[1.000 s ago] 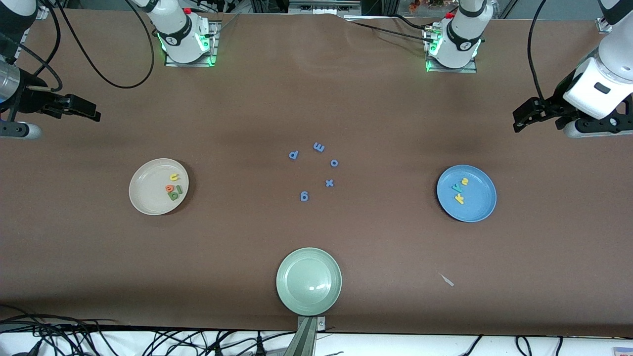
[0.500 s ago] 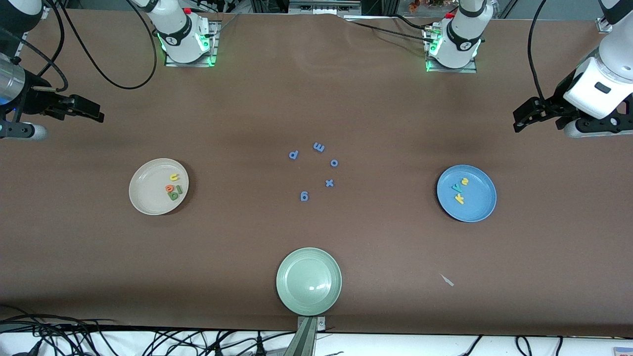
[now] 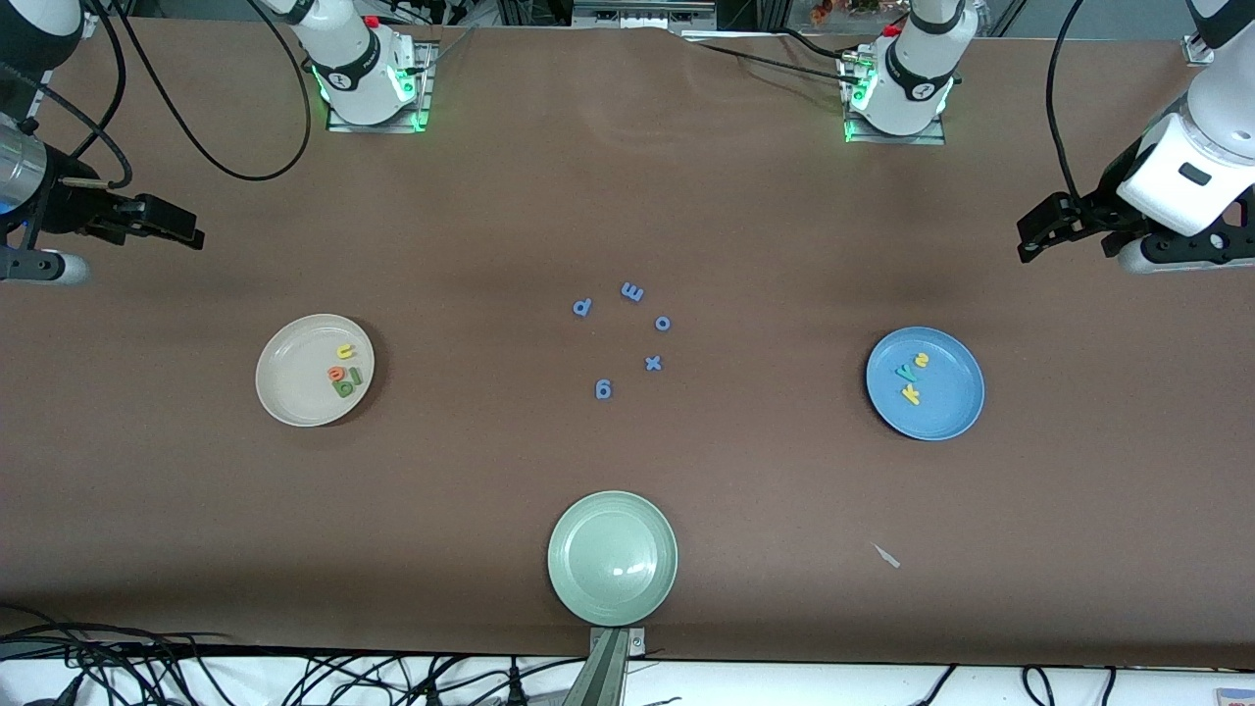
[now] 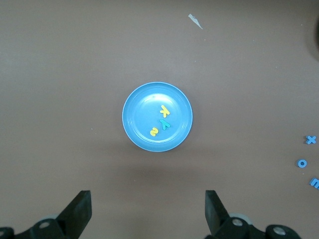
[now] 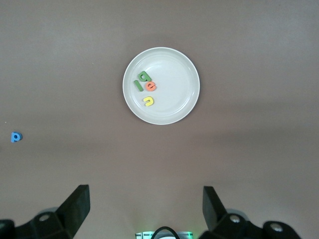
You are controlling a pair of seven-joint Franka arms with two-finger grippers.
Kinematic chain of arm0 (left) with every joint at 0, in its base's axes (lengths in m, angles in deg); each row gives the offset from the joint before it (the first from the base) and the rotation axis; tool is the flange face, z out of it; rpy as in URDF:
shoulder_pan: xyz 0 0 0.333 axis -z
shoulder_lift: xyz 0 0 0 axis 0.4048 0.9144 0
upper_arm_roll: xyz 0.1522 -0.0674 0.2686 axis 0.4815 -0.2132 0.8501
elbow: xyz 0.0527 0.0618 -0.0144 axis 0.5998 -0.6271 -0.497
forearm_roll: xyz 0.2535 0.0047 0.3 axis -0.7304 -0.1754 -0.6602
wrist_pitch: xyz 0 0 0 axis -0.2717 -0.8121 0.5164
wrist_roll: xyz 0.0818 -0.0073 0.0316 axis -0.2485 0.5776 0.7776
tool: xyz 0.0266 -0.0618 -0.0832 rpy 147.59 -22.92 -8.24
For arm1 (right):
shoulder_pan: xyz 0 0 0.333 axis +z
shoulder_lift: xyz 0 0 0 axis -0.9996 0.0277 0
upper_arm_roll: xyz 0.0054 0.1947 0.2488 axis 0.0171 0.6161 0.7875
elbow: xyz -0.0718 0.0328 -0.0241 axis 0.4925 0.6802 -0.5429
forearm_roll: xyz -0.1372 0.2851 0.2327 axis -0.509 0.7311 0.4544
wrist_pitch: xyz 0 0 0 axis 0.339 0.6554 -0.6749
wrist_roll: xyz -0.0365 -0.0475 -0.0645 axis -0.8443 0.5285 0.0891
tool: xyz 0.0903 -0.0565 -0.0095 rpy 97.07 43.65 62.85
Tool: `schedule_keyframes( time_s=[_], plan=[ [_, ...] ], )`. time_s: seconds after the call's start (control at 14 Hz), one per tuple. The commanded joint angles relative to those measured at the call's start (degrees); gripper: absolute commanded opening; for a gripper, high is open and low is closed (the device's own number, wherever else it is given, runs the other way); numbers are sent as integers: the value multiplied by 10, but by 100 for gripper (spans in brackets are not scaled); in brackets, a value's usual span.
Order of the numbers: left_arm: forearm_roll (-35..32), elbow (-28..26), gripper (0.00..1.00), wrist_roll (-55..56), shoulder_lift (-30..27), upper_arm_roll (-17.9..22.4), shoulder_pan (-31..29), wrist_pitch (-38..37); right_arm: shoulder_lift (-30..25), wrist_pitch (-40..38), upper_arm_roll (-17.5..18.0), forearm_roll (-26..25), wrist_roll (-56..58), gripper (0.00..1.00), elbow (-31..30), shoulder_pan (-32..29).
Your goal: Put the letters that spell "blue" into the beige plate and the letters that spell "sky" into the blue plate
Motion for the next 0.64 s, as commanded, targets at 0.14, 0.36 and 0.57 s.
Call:
schedule_keyframes(
  time_s=[0.14, 0.36, 0.57],
  plan=[
    [-14, 15, 100, -11, 5, -6, -4, -15, 9, 17, 4, -22, -7, 100, 15, -2],
    [-13, 15, 100, -12, 5, -6, -4, -15, 9, 25, 4, -22, -8, 100, 15, -2],
    [-14, 15, 100, -11, 4, -6, -4, -15, 9, 33, 4, -22, -8, 100, 15, -2]
  ],
)
